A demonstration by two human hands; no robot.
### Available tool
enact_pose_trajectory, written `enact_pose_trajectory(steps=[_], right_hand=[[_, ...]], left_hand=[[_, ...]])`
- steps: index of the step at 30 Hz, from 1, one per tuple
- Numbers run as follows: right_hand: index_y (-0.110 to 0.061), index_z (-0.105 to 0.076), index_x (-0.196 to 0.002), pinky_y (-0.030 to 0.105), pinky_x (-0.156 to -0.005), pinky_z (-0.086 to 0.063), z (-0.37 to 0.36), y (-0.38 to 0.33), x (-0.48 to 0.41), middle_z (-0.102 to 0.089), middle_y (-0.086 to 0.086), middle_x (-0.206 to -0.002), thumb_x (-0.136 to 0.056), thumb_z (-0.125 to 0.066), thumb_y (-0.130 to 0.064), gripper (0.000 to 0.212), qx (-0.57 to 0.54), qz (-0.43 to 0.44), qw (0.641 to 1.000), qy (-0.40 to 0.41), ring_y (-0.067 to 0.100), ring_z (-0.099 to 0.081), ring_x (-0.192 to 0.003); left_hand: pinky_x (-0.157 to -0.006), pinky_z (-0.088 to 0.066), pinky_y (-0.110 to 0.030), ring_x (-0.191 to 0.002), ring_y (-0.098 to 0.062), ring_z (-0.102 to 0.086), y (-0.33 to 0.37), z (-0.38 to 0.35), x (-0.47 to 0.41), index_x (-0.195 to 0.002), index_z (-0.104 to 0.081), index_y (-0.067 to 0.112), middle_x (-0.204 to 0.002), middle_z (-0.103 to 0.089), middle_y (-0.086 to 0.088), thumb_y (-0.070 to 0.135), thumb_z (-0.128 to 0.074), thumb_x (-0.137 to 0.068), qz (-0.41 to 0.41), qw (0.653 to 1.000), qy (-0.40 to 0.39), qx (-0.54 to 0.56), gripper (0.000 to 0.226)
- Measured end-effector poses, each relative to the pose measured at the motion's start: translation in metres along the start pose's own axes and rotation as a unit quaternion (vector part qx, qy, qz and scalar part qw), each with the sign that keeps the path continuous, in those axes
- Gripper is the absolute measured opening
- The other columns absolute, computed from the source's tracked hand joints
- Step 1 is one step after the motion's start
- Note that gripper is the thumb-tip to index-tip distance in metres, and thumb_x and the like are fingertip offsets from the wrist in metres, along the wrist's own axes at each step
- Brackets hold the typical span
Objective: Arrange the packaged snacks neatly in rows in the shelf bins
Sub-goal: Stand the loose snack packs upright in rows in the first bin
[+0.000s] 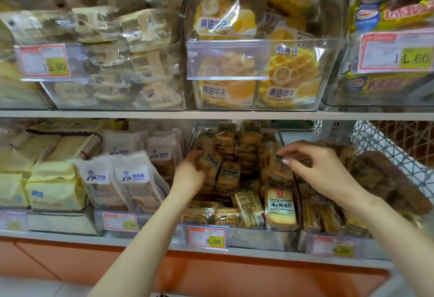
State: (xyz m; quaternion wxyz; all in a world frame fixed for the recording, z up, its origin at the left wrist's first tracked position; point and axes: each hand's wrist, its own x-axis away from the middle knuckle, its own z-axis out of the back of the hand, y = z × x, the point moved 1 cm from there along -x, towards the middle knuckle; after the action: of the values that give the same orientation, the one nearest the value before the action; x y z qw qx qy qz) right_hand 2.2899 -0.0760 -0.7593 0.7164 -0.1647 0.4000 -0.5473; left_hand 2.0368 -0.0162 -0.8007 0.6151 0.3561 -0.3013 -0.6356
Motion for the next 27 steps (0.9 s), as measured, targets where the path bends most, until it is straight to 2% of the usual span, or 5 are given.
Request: enact_pose_trajectory(steps=[4, 10, 17, 22, 27], right_hand=[[-0.027, -0.067, -0.096, 0.003, -0.076, -0.043, 0.002, 0.004, 0.004, -0.065, -0.016, -0.095, -0.086, -0.063, -0.008, 0.022, -0.003, 0.008, 1.0, -0.005, -0.009, -0.058, -0.09], [-0.027, -0.066, -0.097, 0.001, -0.074, -0.041, 0.007, 0.011, 0.007, -0.064, -0.018, -0.093, -0.085, -0.064, -0.008, 0.023, 0.008, 0.016, 1.0, -0.005, -0.01, -0.057, -0.091], [-0.031, -0.067, -0.098, 0.019, -0.082, -0.049, 0.004, 0.021, 0.011, -0.068, -0.012, -0.095, -0.085, -0.064, -0.013, 0.022, 0.033, 0.003, 0.999, -0.023, -0.004, -0.061, -0.091], [-0.029, -0.067, -0.098, 0.012, -0.08, -0.047, 0.003, 0.023, 0.013, -0.068, -0.012, -0.095, -0.086, -0.063, -0.012, 0.021, 0.039, 0.01, 0.998, -0.038, -0.006, -0.06, -0.091], [-0.027, -0.069, -0.096, 0.004, -0.076, -0.041, 0.003, 0.027, 0.016, -0.067, -0.014, -0.095, -0.086, -0.063, -0.011, 0.02, 0.054, 0.014, 0.998, -0.043, -0.009, -0.058, -0.091]], left_hand=[[-0.065, -0.048, -0.041, -0.098, -0.042, -0.055, -0.005, 0.003, 0.002, -0.119, -0.059, 0.013, -0.115, -0.054, -0.021, 0.021, -0.074, -0.073, -0.143, 0.91, 0.151, -0.359, 0.049], [-0.091, -0.04, -0.044, -0.112, -0.035, -0.053, -0.023, -0.001, -0.01, -0.12, -0.061, 0.02, -0.125, -0.058, -0.008, 0.021, -0.078, -0.068, -0.33, 0.877, 0.007, -0.349, 0.055], [-0.079, -0.045, -0.053, -0.094, -0.038, -0.061, -0.024, -0.01, -0.021, -0.112, -0.064, 0.017, -0.106, -0.065, -0.012, 0.019, -0.082, -0.061, -0.285, 0.852, 0.103, -0.428, 0.054], [-0.113, -0.01, -0.055, -0.136, -0.025, -0.024, 0.0, -0.024, -0.016, -0.132, -0.048, 0.03, -0.146, -0.036, 0.0, 0.005, -0.064, -0.068, -0.399, 0.821, -0.085, -0.398, 0.071], [-0.113, 0.012, -0.045, -0.142, -0.02, -0.002, -0.004, -0.046, -0.016, -0.137, -0.036, 0.039, -0.153, -0.016, 0.004, 0.011, -0.053, -0.083, -0.366, 0.763, -0.163, -0.508, 0.063]])
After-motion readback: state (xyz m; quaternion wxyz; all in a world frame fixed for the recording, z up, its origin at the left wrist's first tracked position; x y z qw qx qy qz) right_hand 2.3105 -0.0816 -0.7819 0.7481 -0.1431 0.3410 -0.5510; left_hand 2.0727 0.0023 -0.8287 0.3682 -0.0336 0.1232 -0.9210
